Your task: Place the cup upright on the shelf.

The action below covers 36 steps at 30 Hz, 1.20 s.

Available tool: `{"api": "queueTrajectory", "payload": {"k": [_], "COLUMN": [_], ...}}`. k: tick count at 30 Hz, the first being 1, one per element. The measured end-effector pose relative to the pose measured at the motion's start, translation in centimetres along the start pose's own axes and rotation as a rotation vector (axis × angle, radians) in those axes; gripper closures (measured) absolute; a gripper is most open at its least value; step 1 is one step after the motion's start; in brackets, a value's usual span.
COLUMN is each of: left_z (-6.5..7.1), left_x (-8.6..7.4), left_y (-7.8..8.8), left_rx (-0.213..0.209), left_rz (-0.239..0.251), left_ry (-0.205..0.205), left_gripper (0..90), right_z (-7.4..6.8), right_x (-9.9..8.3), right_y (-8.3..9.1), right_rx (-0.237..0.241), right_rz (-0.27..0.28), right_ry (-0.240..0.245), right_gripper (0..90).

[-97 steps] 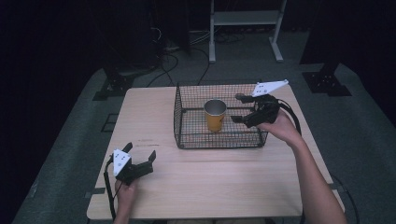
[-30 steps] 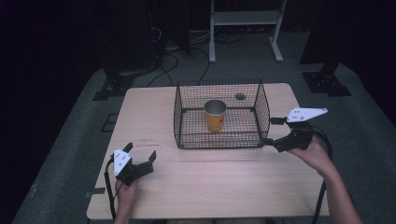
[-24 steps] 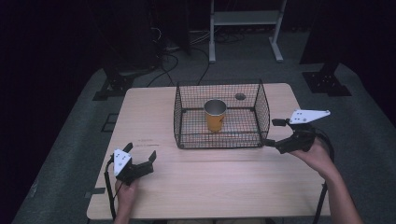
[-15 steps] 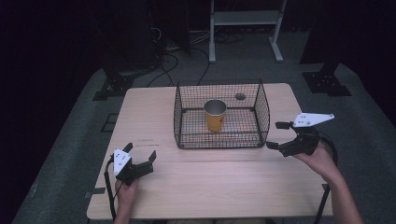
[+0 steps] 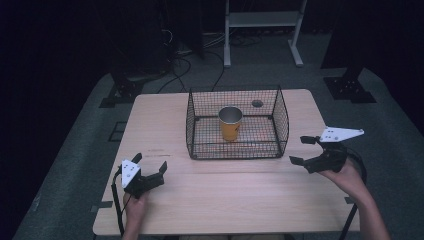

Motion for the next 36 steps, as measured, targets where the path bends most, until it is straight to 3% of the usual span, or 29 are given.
{"api": "queueTrajectory", "payload": {"k": [36], "left_z": [-0.2], "left_x": [0.0], "left_y": [0.0], "left_rx": [0.009], "left_rz": [-0.006], "left_ry": [0.01], "left_gripper": [2.0], "right_z": [0.5], "right_x": [-5.5], "right_y": [2.3], "right_rx": [-0.062], "right_rz": [0.04], "right_ry": [-0.101], "right_gripper": [10.1]}}
Point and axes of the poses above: each handheld gripper's, and its own axes: y roughly backward along the jaws, x roughly out of its top, z roughly to its right, the point moved 10 cm from there along -y, roughly forward along the jaws, and after that the axes turned 4 degrees about x, right-handed, at the moved point
